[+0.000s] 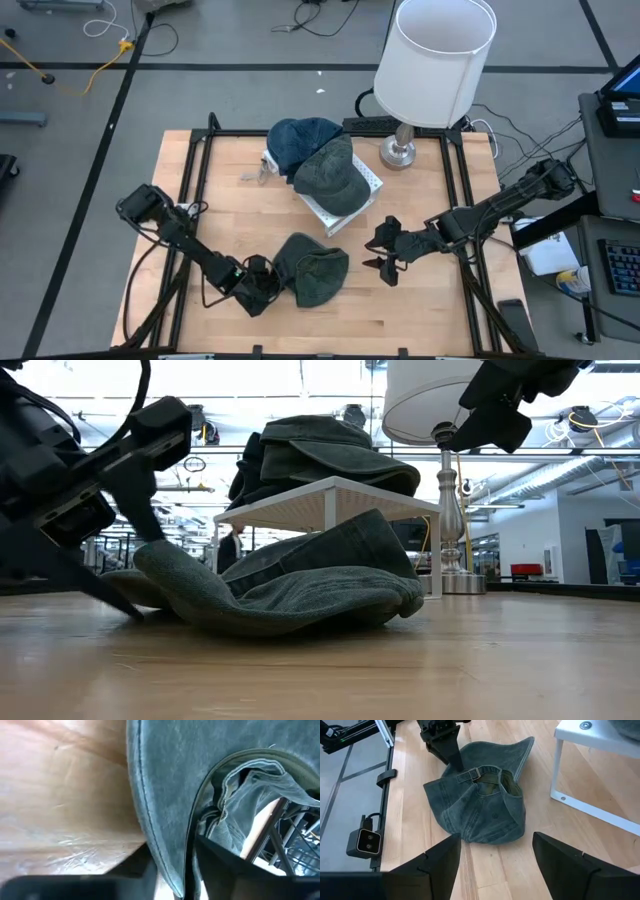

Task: Pick & Place hat
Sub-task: Stack the gray cap on the stacked gray cap on the shelf

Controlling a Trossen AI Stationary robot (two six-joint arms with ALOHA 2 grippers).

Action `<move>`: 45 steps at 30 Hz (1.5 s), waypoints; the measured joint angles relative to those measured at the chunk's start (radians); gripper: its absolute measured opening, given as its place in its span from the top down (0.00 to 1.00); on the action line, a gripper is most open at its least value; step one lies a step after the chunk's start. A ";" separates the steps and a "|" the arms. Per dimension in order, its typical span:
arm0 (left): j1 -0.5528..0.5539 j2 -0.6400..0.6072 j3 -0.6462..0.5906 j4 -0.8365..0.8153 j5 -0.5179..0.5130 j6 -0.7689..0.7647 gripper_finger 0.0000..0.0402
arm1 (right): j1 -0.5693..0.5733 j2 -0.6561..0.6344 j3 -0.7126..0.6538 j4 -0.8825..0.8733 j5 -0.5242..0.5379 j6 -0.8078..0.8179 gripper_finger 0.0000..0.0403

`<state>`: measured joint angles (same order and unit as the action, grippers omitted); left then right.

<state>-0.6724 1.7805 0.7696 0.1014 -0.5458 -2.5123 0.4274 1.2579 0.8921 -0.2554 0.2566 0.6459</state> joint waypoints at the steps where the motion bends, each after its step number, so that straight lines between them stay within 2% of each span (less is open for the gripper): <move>1: 0.000 0.000 0.000 -0.001 0.000 0.008 0.72 | 0.000 0.000 0.000 0.001 -0.001 0.008 0.41; 5: -0.003 0.000 0.000 0.002 -0.002 0.051 0.95 | 0.000 0.000 0.000 0.017 -0.029 0.097 0.43; 11: -0.024 -0.011 0.000 -0.006 -0.002 0.132 0.98 | 0.000 0.000 0.000 0.160 -0.130 0.252 0.44; 16: -0.039 -0.097 0.000 -0.104 0.003 0.343 0.98 | 0.013 0.000 0.000 0.336 -0.172 0.424 0.44; 19: -0.043 -0.181 0.000 -0.197 -0.007 0.493 0.99 | 0.035 0.000 0.000 0.430 -0.103 0.498 0.44; 24: -0.043 -0.338 0.008 -0.385 -0.060 0.704 0.99 | 0.074 0.000 0.000 0.542 0.082 0.612 0.44; 31: -0.043 -0.510 0.131 -0.757 -0.220 0.959 0.99 | 0.125 0.028 0.000 0.707 0.355 0.781 0.44; 35: -0.042 -0.537 0.271 -0.948 -0.332 1.136 0.99 | 0.142 0.057 0.000 0.815 0.483 0.808 0.40; 38: -0.029 -0.534 0.372 -1.058 -0.382 1.242 0.99 | 0.153 0.089 0.000 0.959 0.573 0.795 0.36; 45: 0.044 -0.522 0.540 -1.109 -0.494 1.580 0.99 | 0.153 0.207 0.002 1.380 0.611 0.697 0.25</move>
<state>-0.6283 1.2581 1.3097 -1.0078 -1.0395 -0.9327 0.5804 1.4652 0.8943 1.1241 0.8678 1.3426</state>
